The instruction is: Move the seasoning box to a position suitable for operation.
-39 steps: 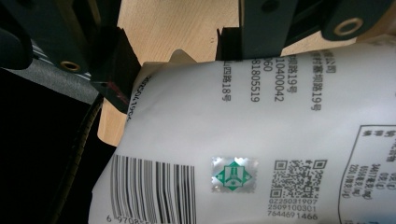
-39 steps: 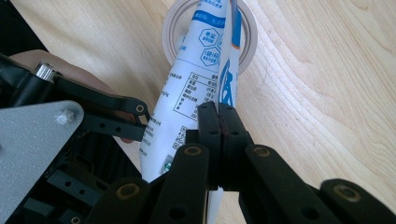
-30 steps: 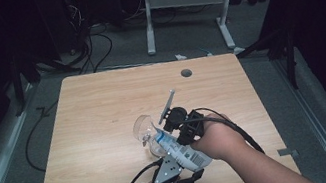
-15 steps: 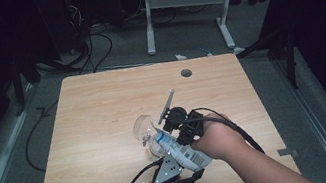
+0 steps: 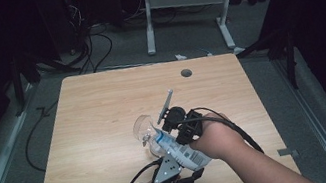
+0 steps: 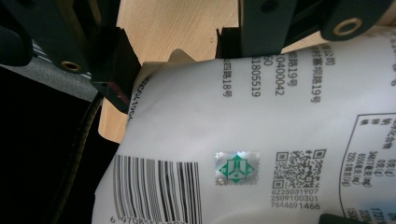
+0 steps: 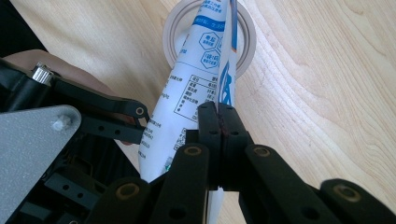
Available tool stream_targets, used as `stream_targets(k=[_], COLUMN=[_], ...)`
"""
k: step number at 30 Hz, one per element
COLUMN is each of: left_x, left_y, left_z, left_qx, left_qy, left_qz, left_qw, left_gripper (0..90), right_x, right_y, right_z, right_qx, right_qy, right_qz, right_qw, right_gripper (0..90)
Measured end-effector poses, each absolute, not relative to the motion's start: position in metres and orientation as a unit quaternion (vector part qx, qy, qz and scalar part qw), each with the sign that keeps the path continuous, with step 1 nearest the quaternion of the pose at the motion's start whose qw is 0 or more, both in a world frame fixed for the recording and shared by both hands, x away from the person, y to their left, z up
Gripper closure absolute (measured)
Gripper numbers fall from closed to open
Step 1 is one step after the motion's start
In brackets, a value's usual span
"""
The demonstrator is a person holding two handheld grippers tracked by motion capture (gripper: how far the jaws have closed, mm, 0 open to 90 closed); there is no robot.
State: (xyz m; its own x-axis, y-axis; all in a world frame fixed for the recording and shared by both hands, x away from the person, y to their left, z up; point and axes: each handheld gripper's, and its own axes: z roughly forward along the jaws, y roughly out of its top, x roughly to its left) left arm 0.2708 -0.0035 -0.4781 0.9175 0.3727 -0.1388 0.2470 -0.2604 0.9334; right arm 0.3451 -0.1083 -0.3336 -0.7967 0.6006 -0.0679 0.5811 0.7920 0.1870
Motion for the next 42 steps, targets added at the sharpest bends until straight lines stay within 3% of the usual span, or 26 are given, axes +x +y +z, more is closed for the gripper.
stream_targets(k=[42], left_x=[0.2721], left_y=[-0.0018], left_z=[-0.4762], left_qx=[0.791], left_qy=[0.196], left_qz=[0.053], left_qw=[0.577], left_gripper=[55.1], right_x=[0.3463], right_y=[-0.1061], right_z=[-0.3329], right_qx=[0.305], right_qy=[0.947], right_qz=[0.079], right_qw=[0.065], right_gripper=[90.0])
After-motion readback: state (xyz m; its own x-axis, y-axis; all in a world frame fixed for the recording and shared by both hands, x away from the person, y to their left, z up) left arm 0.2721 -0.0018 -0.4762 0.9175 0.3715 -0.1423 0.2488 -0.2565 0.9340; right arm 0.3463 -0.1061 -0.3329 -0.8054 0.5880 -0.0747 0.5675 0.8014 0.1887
